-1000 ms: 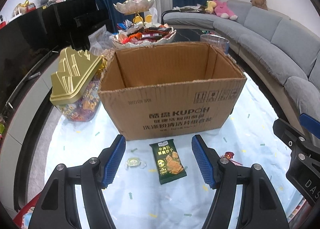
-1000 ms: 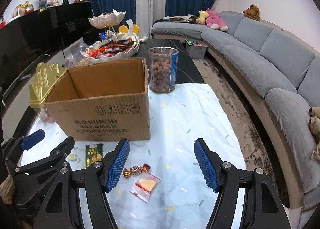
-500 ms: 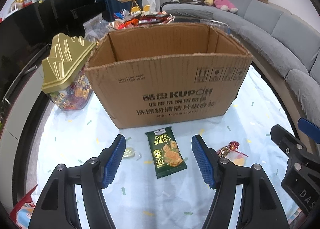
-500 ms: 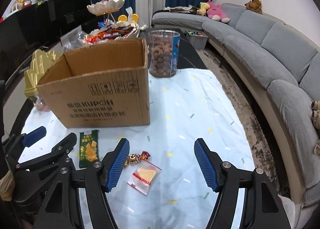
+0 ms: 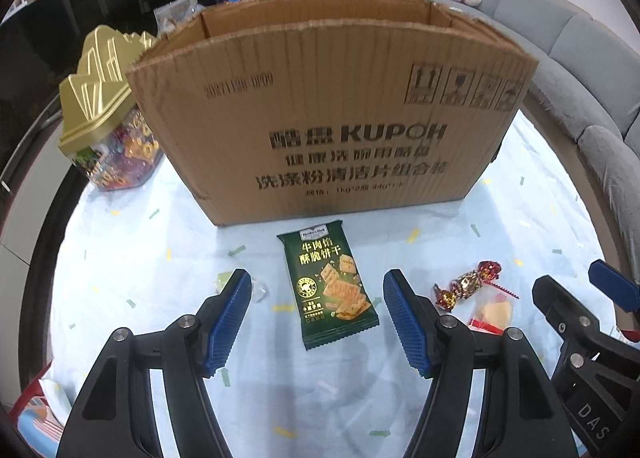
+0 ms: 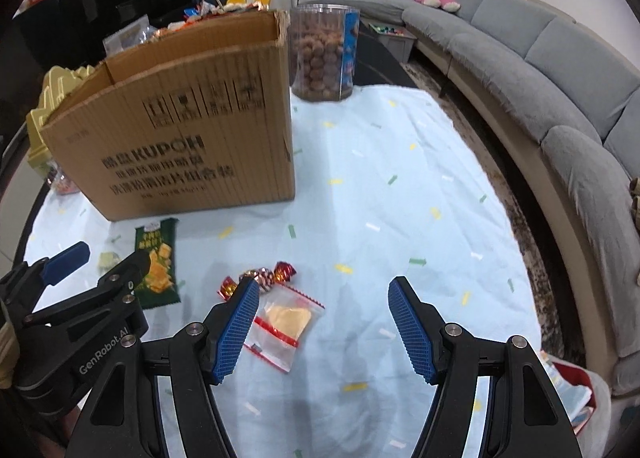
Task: Organize snacks
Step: 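Withdraw both tools from the box toward the green cracker packet, then grasp the green cracker packet with the left tool while the right tool grasps the cheese-slice bag, then lift both held snacks and carry them over the cardboard box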
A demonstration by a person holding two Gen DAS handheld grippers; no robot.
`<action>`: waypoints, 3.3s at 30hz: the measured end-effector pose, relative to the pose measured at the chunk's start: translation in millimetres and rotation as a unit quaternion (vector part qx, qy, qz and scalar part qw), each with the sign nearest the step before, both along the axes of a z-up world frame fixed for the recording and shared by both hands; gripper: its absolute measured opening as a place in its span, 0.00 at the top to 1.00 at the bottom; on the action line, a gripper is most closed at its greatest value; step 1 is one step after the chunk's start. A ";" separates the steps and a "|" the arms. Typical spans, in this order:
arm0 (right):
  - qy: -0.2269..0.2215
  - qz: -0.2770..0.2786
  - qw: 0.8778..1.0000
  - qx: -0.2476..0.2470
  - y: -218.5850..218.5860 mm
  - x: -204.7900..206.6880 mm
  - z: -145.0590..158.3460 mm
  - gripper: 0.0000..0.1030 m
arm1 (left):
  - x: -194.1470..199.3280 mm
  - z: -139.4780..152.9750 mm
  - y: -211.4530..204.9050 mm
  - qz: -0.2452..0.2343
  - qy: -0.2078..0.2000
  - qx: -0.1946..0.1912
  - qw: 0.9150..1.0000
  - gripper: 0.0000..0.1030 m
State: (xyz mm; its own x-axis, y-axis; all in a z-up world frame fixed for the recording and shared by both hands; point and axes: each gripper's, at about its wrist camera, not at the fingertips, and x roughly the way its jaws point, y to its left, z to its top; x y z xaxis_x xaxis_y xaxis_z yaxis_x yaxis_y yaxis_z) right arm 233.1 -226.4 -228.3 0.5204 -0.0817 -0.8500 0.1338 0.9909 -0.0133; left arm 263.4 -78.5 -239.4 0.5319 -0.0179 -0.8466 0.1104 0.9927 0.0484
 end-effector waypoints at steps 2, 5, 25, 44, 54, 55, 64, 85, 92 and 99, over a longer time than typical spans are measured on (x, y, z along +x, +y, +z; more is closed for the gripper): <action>0.011 0.000 1.000 0.001 0.4 2.3 -7.6 0.34 | 2.8 -5.2 -0.2 0.002 0.008 -0.001 1.000 0.34; 0.023 0.000 1.000 0.005 0.7 5.0 -16.4 0.34 | 7.5 -13.8 -0.7 0.003 0.019 0.000 1.000 0.34; 0.064 -0.001 0.998 0.021 7.5 15.5 -51.5 0.34 | 32.6 -43.8 7.4 0.020 0.044 -0.003 0.999 0.34; 0.066 -0.001 0.997 0.032 3.4 23.4 -60.4 0.55 | 43.4 -56.3 -12.2 0.006 0.041 -0.014 0.999 0.56; 0.059 0.001 0.998 0.037 3.7 18.3 -54.3 0.62 | 34.3 -47.0 -16.5 0.001 0.037 -0.015 0.999 0.58; 0.056 0.000 0.998 0.037 3.2 17.8 -52.4 0.62 | 33.4 -45.5 -17.4 0.001 0.035 -0.015 0.999 0.58; 0.038 0.000 0.999 0.037 3.7 12.1 -35.1 0.62 | 17.7 -25.4 -12.3 -0.002 0.023 -0.015 1.000 0.58; -0.011 0.000 0.999 0.033 4.2 -5.2 11.6 0.63 | -17.5 21.9 -6.9 -0.008 -0.016 -0.022 1.000 0.58; -0.027 0.003 0.999 0.029 5.4 -8.9 28.8 0.63 | -18.2 39.0 -5.3 -0.008 -0.031 -0.028 0.999 0.58; -0.044 0.008 0.999 0.023 10.1 -11.8 47.1 0.63 | -20.3 57.8 0.1 -0.005 -0.046 -0.034 0.998 0.58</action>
State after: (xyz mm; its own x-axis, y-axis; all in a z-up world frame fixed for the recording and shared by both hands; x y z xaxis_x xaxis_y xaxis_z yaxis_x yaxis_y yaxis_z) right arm 221.2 -216.3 -181.2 0.5940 -0.0346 -0.8037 0.1163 0.9923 0.0432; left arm 243.0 -78.4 -181.7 0.6062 -0.0804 -0.7912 0.1191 0.9928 -0.0097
